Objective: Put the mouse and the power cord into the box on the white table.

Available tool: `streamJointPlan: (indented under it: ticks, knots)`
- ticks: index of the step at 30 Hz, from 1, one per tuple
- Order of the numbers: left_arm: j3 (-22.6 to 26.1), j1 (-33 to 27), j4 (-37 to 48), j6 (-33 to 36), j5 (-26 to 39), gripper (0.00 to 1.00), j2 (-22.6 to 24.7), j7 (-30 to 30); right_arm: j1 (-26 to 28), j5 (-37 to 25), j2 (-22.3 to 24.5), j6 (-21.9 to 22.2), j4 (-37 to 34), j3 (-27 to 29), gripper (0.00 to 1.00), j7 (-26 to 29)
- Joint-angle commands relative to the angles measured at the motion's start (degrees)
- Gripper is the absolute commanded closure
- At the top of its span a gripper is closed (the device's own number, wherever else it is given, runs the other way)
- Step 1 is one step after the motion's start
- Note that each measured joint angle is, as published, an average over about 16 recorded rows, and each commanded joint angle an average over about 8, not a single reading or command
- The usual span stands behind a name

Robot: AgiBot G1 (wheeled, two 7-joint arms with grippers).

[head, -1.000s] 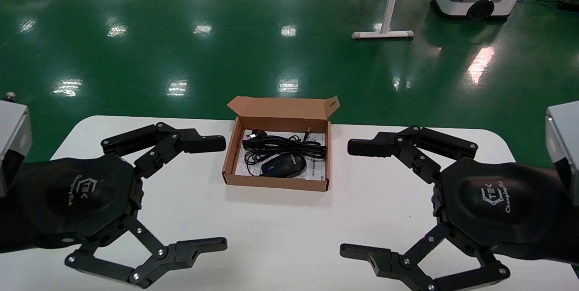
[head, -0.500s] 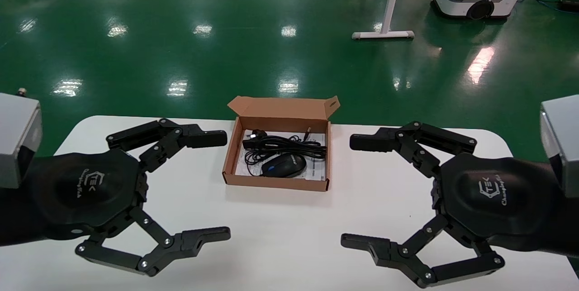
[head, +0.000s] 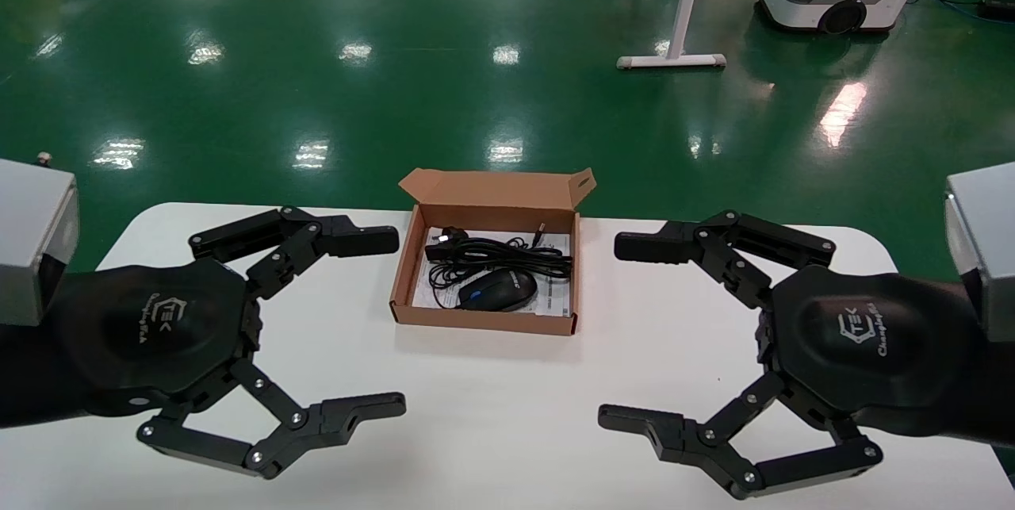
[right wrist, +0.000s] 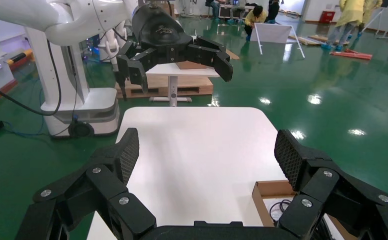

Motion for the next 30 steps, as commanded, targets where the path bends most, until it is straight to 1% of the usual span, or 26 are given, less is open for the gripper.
streamJointPlan:
  ticks: [1,30]
  knots:
    - [0.02,-0.03,0.03,-0.01,0.03,0.0,0.02,0.01,0.02,-0.01,-0.01,0.01,-0.03,-0.01,0.0,-0.01]
    - [0.11,-0.12,0.17,-0.09,0.13,0.0,0.11,0.08,0.11,-0.11,-0.05,0.06,-0.16,-0.07,0.0,-0.08]
